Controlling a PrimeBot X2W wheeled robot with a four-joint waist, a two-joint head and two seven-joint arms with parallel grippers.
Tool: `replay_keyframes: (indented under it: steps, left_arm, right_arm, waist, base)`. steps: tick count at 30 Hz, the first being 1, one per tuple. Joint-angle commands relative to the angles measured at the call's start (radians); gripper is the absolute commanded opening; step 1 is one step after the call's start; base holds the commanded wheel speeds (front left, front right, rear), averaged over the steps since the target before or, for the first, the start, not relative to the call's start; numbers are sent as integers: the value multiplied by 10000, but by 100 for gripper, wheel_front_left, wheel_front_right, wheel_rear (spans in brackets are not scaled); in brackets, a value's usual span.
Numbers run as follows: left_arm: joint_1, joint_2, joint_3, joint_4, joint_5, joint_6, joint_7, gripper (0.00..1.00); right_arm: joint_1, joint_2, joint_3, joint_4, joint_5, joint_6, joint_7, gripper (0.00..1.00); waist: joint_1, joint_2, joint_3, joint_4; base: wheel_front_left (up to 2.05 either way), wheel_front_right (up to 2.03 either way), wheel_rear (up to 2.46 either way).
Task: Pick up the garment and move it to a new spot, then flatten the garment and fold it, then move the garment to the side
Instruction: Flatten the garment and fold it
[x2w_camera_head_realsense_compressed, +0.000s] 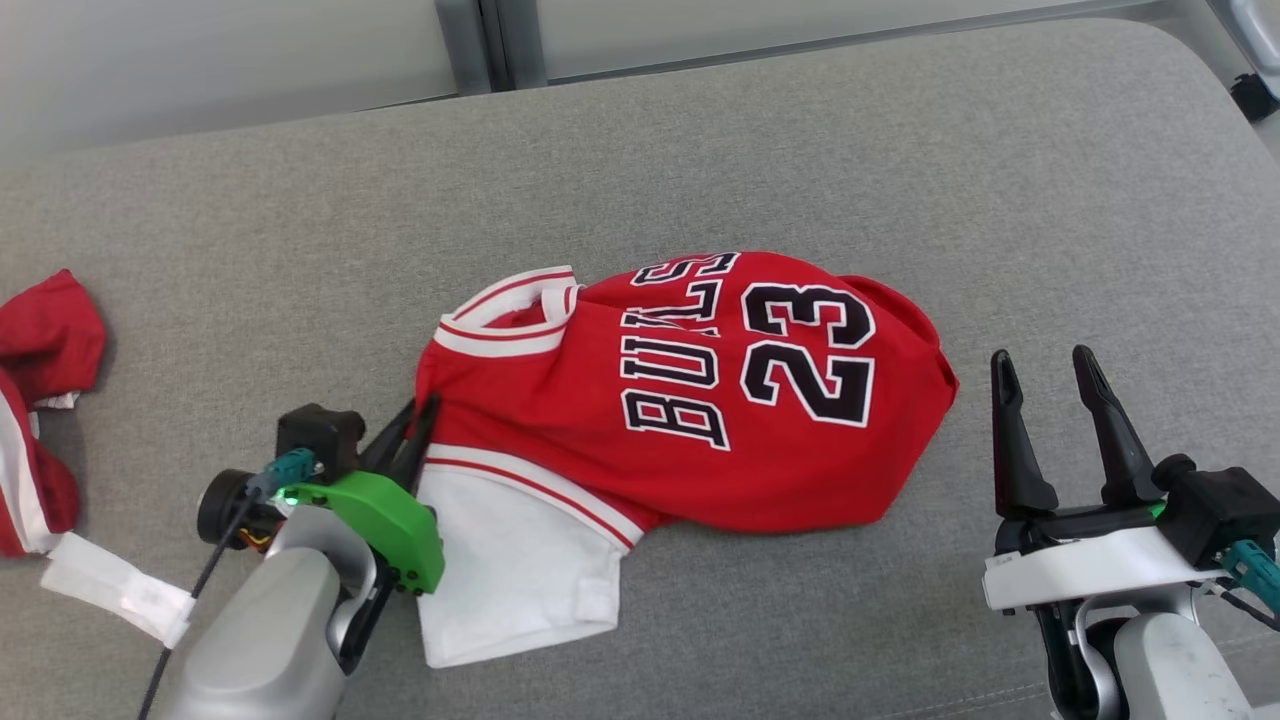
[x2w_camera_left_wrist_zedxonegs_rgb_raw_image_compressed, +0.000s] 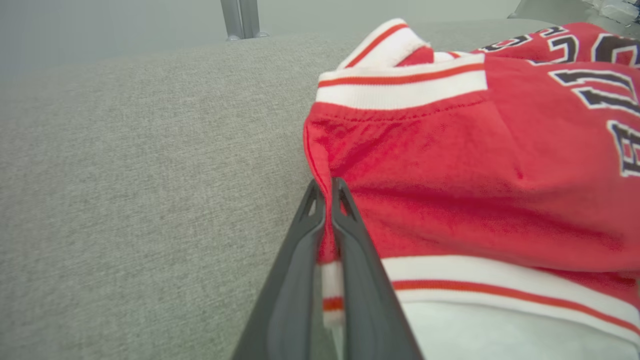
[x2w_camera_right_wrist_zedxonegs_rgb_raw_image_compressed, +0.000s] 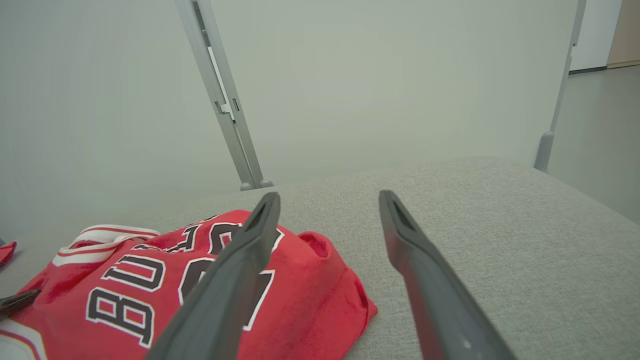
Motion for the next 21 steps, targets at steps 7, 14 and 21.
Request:
replay_keyframes:
  steps: [7,14,21]
  left_arm:
    - [278,752,1283,-316,-230,352,-73,0]
    - [1204,1010,2093,-757,-13,503,-77,0]
    - [1730,563,2557,-1409,440,501,-76,100]
  right_arm:
    - [68,-21,-156,85,-128,-14,-28,100]
    - [201,-67,-208,249,-145,-14,-28,100]
    - [359,-155,-189,431,-171,-14,-28,100]
  waist:
    - [0,0,-107,294]
    - [0,0,-294,425]
    - [0,0,-697,693]
  base:
    - [0,0,0]
    - [0,0,0]
    - [0,0,0]
